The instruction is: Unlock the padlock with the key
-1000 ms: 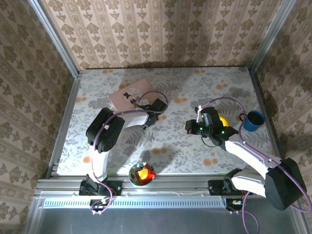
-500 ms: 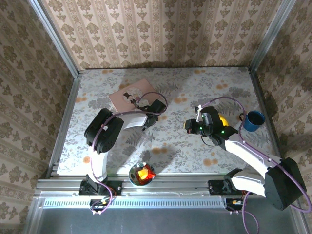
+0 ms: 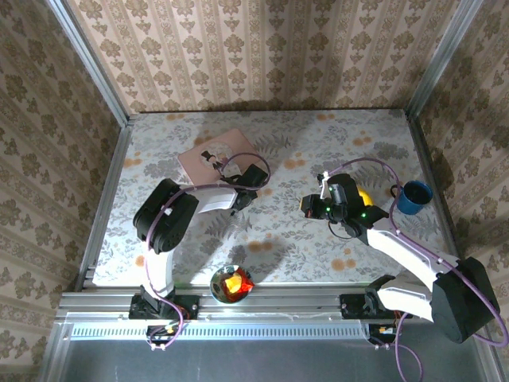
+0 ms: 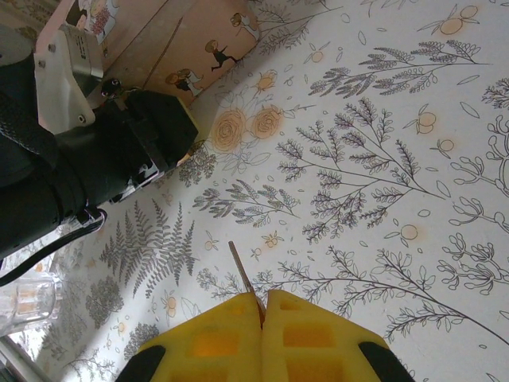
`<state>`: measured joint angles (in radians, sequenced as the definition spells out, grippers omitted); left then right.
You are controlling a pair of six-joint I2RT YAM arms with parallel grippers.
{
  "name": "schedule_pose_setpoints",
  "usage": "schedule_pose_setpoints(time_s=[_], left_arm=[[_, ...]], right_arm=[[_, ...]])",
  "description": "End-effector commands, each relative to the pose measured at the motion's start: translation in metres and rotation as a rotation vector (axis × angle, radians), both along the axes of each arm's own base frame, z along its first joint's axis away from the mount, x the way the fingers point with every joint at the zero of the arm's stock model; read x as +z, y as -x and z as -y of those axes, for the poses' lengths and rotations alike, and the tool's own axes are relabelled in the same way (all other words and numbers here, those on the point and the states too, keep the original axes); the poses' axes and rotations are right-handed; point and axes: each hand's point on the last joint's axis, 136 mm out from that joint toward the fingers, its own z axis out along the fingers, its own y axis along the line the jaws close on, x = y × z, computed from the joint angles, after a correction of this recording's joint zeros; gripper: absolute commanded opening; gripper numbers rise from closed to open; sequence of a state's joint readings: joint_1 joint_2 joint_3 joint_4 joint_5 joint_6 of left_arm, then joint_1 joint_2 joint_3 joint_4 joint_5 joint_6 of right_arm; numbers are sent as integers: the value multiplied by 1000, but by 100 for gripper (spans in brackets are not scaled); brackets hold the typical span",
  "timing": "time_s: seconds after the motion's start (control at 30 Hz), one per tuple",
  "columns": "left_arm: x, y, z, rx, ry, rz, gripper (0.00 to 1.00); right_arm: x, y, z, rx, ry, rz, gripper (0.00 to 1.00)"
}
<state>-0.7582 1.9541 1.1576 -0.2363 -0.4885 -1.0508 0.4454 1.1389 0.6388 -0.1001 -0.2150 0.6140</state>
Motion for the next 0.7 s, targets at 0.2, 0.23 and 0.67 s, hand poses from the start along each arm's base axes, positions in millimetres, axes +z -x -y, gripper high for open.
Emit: schedule_pose_setpoints(time_s=[0.2,0.23,0.67], left_arm=[[-18,35,0,-45,1,-128,9],[-18,36,1,-53,6,-130,4],[8,61,50,-312,150,-146,0]], right_arm=[[6,-2,0,-19,-36,18,0],[3,-1,1,-21,-38,14,0],[-40,17,-20,22,-45,-15,0]])
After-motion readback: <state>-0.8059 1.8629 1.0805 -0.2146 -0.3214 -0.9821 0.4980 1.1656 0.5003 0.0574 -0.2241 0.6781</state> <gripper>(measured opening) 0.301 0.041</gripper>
